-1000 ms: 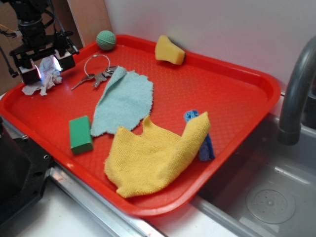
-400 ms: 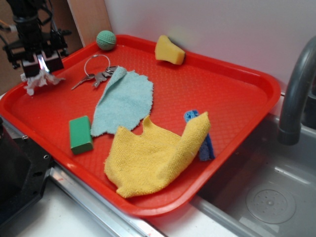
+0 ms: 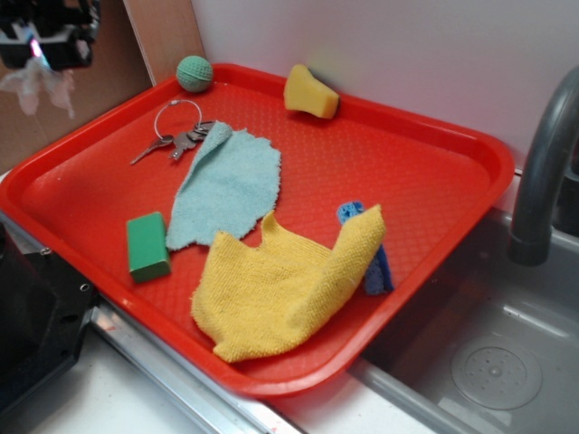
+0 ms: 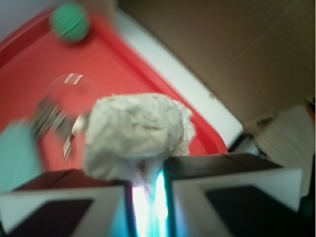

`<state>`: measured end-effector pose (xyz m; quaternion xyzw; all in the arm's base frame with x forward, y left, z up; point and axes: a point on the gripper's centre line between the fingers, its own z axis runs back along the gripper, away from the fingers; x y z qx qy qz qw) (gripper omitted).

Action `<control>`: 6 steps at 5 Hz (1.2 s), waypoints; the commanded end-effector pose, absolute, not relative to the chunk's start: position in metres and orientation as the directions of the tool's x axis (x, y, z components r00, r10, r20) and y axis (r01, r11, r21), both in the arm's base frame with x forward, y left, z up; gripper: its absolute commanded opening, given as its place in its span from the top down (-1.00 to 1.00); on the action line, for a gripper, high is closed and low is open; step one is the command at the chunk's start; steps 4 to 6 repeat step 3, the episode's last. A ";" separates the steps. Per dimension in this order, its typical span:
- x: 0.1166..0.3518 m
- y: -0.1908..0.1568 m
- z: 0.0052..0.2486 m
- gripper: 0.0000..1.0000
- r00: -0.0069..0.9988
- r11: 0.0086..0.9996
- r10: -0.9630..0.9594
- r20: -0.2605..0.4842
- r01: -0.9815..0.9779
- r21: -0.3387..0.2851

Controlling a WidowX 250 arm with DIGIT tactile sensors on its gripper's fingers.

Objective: Grab the white paper.

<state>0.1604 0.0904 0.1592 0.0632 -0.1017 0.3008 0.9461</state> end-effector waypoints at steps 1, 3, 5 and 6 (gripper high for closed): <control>0.124 0.092 0.203 1.00 0.948 0.982 0.178 0.264 -0.187 0.007; 0.111 0.098 0.205 1.00 0.959 0.985 0.174 0.223 -0.168 -0.046; 0.111 0.098 0.205 1.00 0.959 0.985 0.174 0.223 -0.168 -0.046; 0.111 0.098 0.205 1.00 0.959 0.985 0.174 0.223 -0.168 -0.046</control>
